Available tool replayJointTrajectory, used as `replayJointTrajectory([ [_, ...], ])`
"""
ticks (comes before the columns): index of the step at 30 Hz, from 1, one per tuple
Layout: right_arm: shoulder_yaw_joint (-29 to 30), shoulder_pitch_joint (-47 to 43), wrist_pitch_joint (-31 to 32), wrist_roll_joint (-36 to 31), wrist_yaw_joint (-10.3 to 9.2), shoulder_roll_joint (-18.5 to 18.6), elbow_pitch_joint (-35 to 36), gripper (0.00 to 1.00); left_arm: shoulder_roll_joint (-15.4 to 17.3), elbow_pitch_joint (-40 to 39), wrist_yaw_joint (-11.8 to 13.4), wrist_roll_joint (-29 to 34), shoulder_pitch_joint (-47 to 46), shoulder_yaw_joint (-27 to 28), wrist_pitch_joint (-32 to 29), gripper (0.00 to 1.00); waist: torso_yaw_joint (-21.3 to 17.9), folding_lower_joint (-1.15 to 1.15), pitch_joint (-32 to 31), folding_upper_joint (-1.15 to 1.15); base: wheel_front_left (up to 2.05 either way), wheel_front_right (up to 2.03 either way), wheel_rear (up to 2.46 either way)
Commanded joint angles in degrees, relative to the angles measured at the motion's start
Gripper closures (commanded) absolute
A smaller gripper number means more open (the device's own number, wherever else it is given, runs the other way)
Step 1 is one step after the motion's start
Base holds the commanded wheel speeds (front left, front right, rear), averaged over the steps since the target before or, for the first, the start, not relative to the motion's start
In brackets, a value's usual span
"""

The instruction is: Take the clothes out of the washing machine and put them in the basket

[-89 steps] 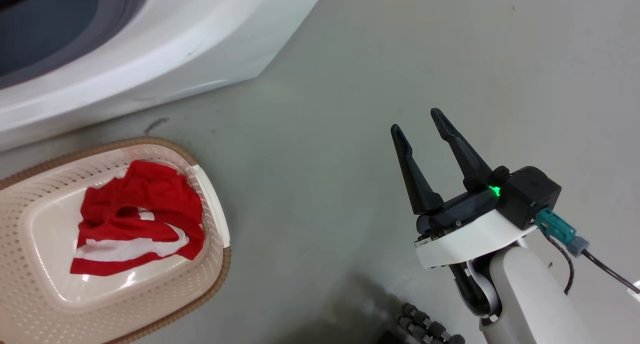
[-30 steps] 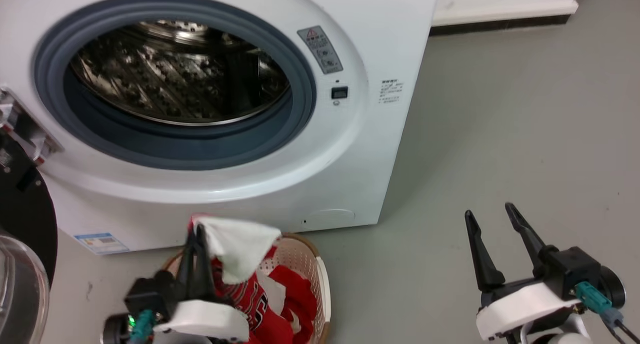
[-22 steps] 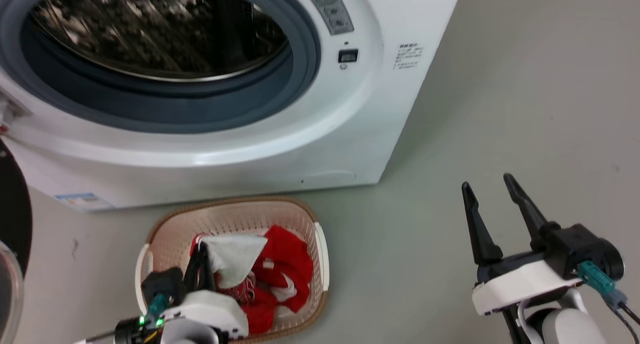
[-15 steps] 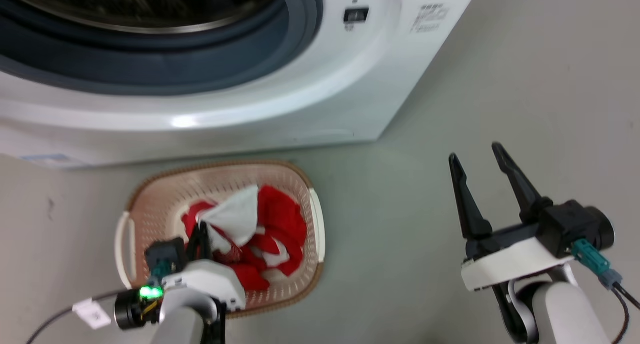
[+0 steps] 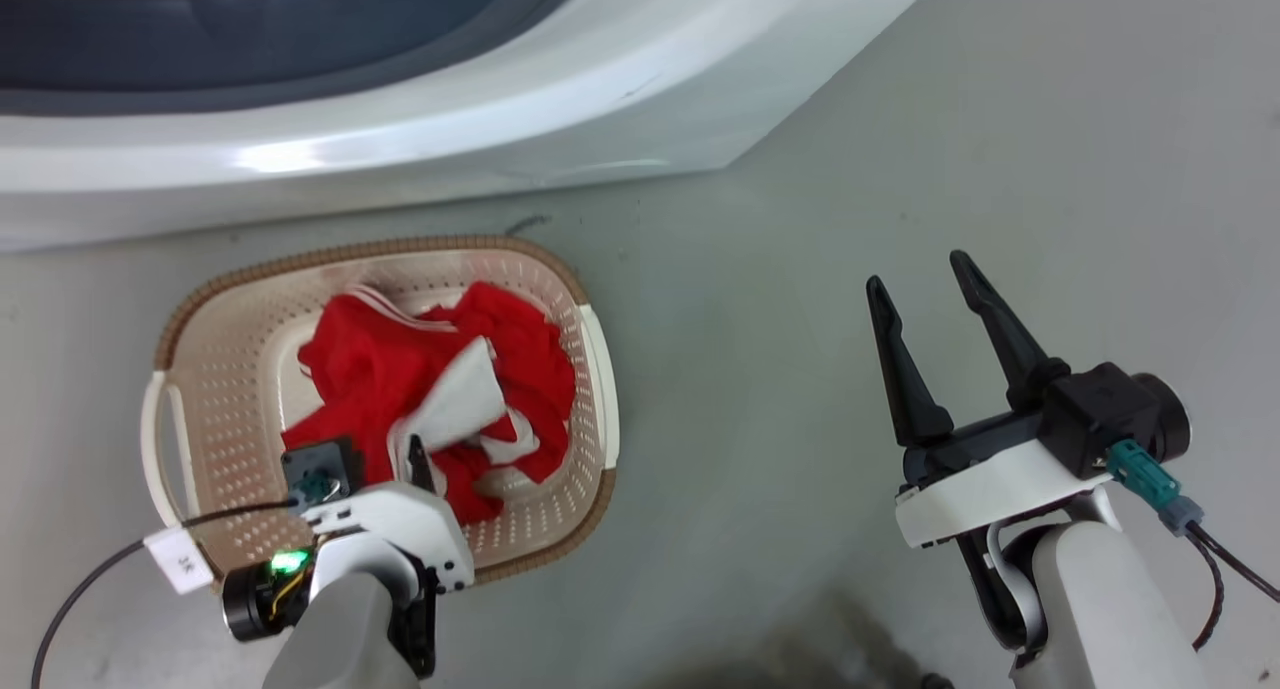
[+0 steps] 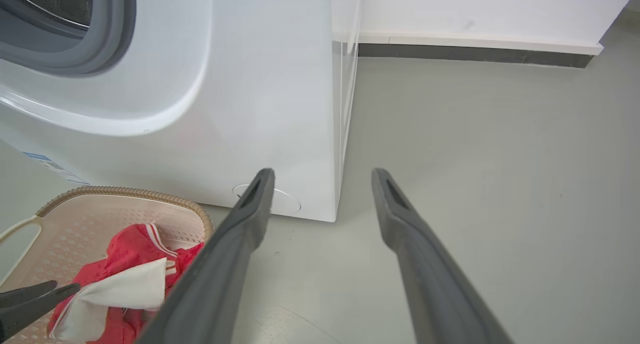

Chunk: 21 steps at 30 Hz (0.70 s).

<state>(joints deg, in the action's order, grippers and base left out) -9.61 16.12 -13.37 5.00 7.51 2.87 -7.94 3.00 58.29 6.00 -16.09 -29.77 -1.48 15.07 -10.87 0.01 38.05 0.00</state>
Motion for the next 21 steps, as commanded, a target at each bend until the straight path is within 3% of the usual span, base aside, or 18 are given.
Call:
replayJointTrajectory([
  [1, 0.17, 0.07, -0.4, -0.05, -0.04, -0.01, -0.73, 0.0, 0.06, -0.07, -0.44, -0.26, 1.13, 0.46, 0.14, 0.0, 1.02, -0.01, -3.73, 0.0, 0.0, 0.0, 0.0],
  [11, 2.4, -5.58, 0.02, -1.08, -0.04, 0.03, -3.8, 0.0, -0.15, -11.84, -4.23, -1.57, 12.15, 1.42, 0.15, 0.0, 3.58, -0.01, -21.37, 0.0, 0.0, 0.0, 0.0],
  [21, 5.31, -12.29, 2.68, -2.19, -0.04, 0.01, -0.14, 0.0, -0.15, -31.88, -2.3, 0.43, 21.3, -1.14, 0.14, 0.0, 5.66, -0.01, -32.61, 0.0, 0.0, 0.0, 0.0],
])
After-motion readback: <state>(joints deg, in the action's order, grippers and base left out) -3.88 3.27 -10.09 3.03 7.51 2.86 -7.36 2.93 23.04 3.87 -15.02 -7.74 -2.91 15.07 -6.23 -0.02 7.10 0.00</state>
